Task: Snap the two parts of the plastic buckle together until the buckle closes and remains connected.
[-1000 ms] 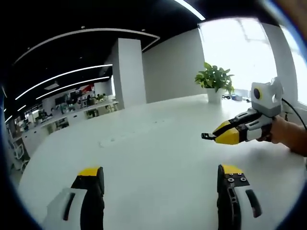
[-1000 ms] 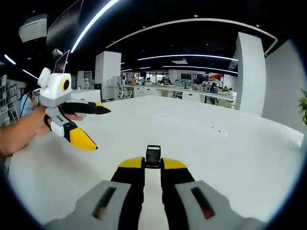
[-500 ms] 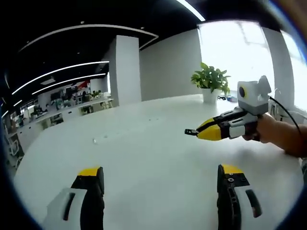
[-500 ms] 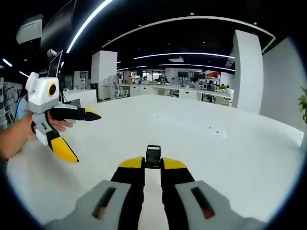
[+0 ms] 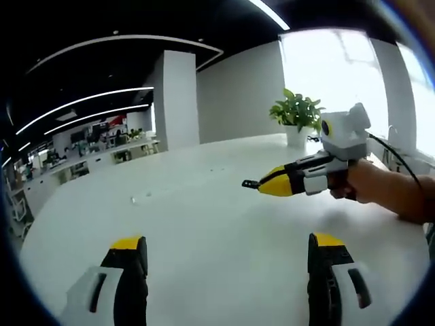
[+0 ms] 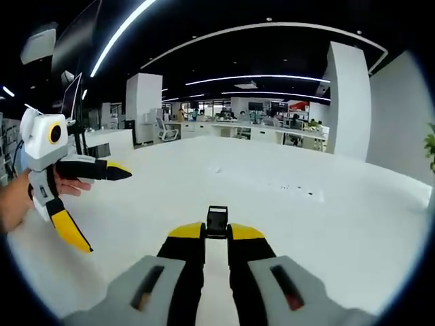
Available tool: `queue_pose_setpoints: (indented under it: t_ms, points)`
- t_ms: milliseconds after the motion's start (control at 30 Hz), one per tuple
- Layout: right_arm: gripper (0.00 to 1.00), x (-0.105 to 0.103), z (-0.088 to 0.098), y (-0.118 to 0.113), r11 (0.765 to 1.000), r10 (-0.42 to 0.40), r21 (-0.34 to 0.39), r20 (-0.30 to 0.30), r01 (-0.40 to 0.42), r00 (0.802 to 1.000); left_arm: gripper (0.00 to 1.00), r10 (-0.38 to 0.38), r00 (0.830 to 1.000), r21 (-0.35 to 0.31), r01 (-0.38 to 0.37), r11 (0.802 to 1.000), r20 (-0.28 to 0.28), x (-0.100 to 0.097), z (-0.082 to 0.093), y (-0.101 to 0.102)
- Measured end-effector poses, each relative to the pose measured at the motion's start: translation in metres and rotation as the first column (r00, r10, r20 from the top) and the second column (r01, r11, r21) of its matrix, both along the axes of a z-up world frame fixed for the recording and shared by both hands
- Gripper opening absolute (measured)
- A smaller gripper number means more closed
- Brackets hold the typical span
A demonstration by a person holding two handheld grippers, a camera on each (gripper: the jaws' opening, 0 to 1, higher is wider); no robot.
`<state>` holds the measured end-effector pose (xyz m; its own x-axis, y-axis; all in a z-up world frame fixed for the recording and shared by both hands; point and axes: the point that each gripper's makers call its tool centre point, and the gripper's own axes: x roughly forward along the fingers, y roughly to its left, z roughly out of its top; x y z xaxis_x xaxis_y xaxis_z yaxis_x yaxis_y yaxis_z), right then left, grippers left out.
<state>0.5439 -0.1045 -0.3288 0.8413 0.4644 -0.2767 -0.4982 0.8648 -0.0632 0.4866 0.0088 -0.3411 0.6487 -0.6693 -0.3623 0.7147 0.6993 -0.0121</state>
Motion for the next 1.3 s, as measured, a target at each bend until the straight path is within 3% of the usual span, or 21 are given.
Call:
queue_pose_setpoints:
  t_ms: [267,633,1300]
  points:
    - [0.11,0.008,0.0,0.009,1.0,0.008,0.005,0.001,-0.008,1.0,1.0,0.001,1.0,0.002,-0.001,1.0,-0.009,-0.006,-0.003,0.001]
    - [0.11,0.017,-0.005,-0.002,1.0,0.0,-0.024,-0.003,0.0,1.0,1.0,-0.001,1.0,0.011,0.001,1.0,-0.007,-0.009,-0.006,0.0]
    - [0.11,0.042,-0.001,0.001,1.0,-0.024,0.006,0.0,0.024,1.0,1.0,-0.007,1.0,0.019,0.007,1.0,-0.023,0.007,-0.011,0.002]
